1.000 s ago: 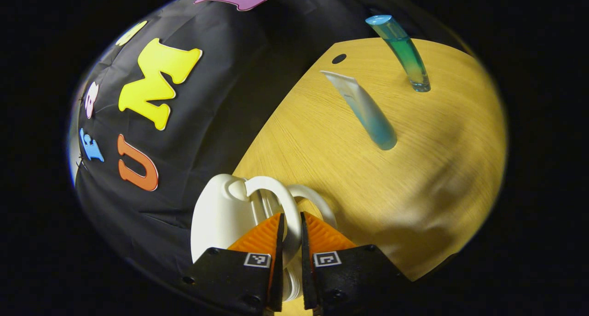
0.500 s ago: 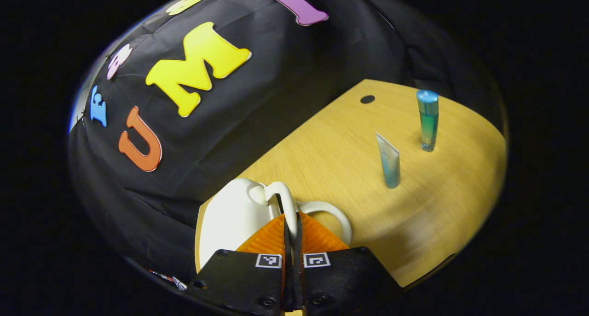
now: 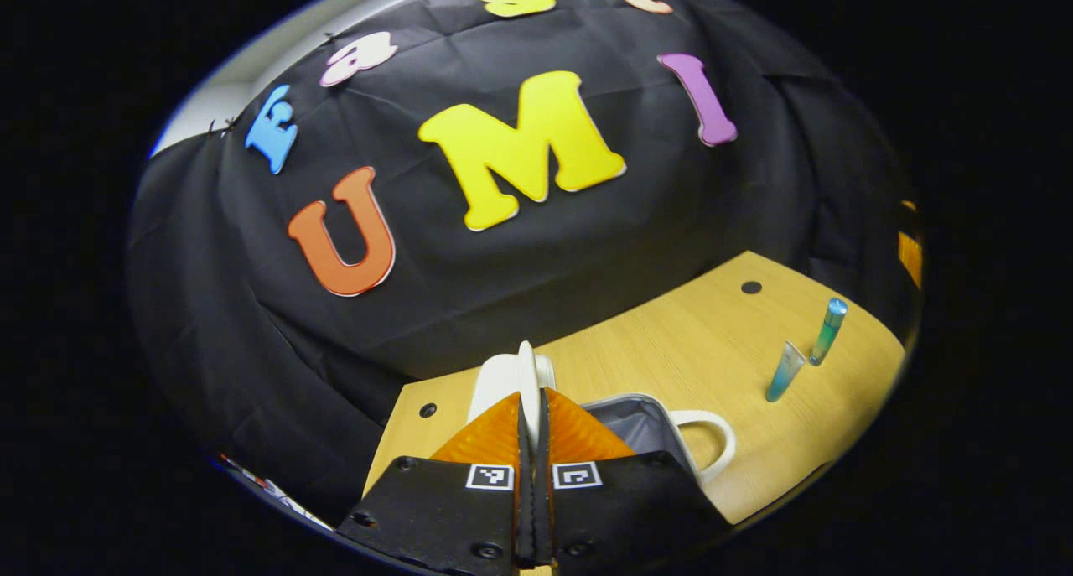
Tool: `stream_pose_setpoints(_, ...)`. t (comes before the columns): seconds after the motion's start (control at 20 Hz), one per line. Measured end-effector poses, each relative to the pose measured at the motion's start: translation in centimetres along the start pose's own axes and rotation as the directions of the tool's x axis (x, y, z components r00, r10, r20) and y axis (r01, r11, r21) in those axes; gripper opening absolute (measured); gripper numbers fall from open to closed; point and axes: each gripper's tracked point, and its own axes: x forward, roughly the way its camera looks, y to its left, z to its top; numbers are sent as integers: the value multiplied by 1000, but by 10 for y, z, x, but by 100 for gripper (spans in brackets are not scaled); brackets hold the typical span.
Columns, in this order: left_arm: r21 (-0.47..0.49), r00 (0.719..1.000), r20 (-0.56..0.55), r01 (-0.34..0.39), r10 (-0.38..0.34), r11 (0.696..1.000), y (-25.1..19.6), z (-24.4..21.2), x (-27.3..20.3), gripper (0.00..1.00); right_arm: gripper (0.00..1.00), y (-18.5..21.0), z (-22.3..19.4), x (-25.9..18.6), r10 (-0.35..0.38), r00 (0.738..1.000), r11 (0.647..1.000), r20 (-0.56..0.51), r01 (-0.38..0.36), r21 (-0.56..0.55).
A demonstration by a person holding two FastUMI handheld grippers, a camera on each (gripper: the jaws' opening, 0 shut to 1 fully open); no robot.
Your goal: First open the suitcase, pack the skin care products into it, and then close the suitcase.
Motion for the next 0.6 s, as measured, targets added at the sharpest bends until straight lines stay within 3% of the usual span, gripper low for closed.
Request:
stream_pose_setpoints(0.15, -91, 999, 35, -32, 36, 995, 79, -17, 7, 3, 81, 29, 12, -5, 14, 1000, 999, 9, -14, -35)
stream_pose_setpoints(0.35, -195, 996, 4, -90, 93, 977, 166, -79, 23, 3, 81, 57, 23, -9, 7, 1000, 998, 1, -7, -60)
stream_pose_setpoints(0.6, -282, 992, -81, -120, 101, 952, 206, -171, 57, 3, 81, 81, 18, -7, -6, 999, 995, -53, 0, -97)
